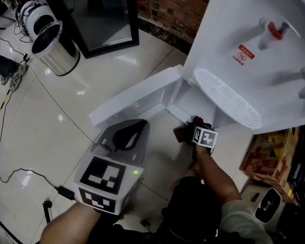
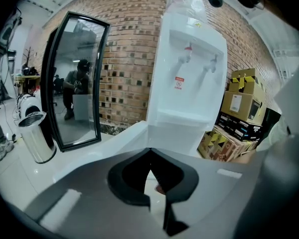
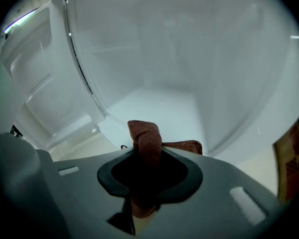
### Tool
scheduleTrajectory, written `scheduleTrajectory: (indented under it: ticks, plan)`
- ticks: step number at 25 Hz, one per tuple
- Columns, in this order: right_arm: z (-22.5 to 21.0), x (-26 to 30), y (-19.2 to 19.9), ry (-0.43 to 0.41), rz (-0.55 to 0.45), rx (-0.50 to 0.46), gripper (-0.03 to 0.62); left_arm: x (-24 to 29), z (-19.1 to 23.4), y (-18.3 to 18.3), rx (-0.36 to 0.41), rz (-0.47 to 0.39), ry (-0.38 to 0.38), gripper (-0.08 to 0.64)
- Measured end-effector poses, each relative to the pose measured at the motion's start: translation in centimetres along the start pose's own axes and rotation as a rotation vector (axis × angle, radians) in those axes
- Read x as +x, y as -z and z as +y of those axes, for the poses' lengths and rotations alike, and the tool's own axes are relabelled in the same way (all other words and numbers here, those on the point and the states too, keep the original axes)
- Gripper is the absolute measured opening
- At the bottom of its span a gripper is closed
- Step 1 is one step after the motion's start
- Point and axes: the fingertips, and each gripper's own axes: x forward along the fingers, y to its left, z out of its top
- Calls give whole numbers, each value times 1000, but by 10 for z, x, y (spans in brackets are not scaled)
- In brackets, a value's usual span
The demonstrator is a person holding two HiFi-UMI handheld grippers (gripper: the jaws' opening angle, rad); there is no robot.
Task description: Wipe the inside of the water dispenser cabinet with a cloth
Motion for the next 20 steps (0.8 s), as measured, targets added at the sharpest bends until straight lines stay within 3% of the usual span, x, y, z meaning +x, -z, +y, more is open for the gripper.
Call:
scheduleTrajectory:
  ticks: [14, 20]
  plan:
    - [-86, -33, 43, 117, 57, 115, 107, 11, -24, -10, 28, -14, 1, 0]
    - [-88, -53, 42, 88, 51, 90, 107, 13, -27, -15, 44, -30, -14, 0]
